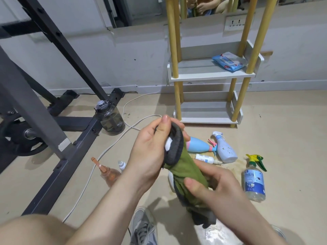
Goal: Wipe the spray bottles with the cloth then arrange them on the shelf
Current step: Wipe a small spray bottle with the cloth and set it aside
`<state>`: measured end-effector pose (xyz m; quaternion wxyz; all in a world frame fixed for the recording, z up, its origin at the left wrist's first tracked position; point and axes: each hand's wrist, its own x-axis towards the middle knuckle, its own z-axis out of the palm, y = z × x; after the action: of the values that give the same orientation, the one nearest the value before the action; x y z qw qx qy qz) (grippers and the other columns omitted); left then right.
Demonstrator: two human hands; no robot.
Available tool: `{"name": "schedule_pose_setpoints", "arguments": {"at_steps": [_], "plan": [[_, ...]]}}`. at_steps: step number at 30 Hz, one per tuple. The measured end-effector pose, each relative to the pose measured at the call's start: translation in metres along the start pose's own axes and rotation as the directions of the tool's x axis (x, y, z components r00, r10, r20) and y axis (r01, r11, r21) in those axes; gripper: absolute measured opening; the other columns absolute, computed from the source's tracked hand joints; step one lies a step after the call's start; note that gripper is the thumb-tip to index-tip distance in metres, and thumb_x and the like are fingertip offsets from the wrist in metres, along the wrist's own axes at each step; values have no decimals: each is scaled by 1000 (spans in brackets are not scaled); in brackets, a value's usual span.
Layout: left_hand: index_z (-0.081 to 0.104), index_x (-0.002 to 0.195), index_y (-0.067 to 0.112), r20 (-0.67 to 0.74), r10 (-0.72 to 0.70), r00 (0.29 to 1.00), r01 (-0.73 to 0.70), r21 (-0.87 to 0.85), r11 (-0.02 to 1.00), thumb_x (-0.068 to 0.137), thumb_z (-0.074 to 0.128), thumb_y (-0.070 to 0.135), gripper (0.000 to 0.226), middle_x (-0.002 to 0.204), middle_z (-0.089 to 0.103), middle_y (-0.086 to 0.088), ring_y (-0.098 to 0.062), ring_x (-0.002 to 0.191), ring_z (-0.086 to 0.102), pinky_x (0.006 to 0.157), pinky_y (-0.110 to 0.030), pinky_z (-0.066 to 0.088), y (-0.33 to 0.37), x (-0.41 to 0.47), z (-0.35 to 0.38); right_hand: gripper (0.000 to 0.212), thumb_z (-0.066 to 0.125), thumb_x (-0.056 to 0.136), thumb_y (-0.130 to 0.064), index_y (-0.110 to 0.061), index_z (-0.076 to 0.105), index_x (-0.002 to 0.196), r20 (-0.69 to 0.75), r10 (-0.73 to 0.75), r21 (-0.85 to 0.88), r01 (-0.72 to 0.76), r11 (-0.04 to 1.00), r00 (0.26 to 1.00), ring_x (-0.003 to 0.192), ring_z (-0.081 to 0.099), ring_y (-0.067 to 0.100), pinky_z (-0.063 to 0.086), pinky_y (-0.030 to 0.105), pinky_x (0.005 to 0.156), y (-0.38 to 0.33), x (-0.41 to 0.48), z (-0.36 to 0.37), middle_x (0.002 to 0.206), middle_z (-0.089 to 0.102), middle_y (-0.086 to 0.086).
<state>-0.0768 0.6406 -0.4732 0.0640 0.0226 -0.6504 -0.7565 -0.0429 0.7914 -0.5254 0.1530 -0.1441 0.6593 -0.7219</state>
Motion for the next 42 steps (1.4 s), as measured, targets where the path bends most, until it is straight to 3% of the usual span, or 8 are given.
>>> {"name": "schedule_pose_setpoints", "arguments": {"at_steps": [8,11,16,25,31,35,39,42], "plan": [[72,95,2,-27,-96,995,99,98,990,88,65,20,20,85,74,-10,-15,74,66,63,-23,54,3,4,-21,29,70,89,-28,-7,75,109,-23,95,275,-85,958,995,97,70,26,55,28,84,4,10,-22,107,74,18],[74,91,2,-75,-127,989,132,57,990,93,60,9,16,80,74,-11,-14,66,66,52,-18,52,4,4,-23,24,63,90,-9,-18,74,109,-128,63,120,-47,992,990,93,72,10,54,16,76,-4,7,-16,102,77,-2],[64,115,-9,227,-190,955,270,-406,873,82,42,-6,40,116,68,-22,-29,109,64,101,-39,50,8,7,-29,44,74,85,-17,-55,63,103,-310,-143,-372,19,928,940,92,64,-9,47,8,76,0,3,-8,94,70,-31],[67,68,18,-54,14,998,-13,19,1000,88,54,37,30,50,35,0,-9,44,27,42,-18,23,-9,6,-11,33,67,84,-29,-35,67,116,-235,-364,-605,157,781,901,99,61,3,45,13,81,0,4,-2,103,66,-15],[63,80,10,18,-206,978,204,-236,950,100,48,23,28,50,35,5,-4,42,27,39,-15,23,-22,-3,1,22,53,93,-19,-11,71,102,-67,72,156,-61,986,995,80,70,8,51,17,69,-13,7,0,89,76,0],[70,97,6,24,-90,996,87,116,989,98,50,27,29,63,66,11,2,54,57,54,-10,43,-23,-11,5,15,50,98,-30,-33,63,105,-265,-157,-382,46,923,951,90,63,2,47,19,76,6,7,2,92,69,-16],[73,93,10,-170,-127,977,140,69,988,103,47,28,33,86,77,-2,-11,75,69,70,-23,53,-27,-5,12,37,41,90,-35,-17,57,119,-174,-413,-873,54,484,894,83,50,17,41,35,68,25,8,17,95,53,-7],[69,106,6,-154,-249,956,232,-120,965,101,46,34,36,94,76,-10,-17,81,70,75,-30,54,-28,-1,12,39,35,93,-51,-25,55,115,-195,-288,-735,55,676,938,82,52,11,40,30,71,18,10,23,90,54,-13]]}}
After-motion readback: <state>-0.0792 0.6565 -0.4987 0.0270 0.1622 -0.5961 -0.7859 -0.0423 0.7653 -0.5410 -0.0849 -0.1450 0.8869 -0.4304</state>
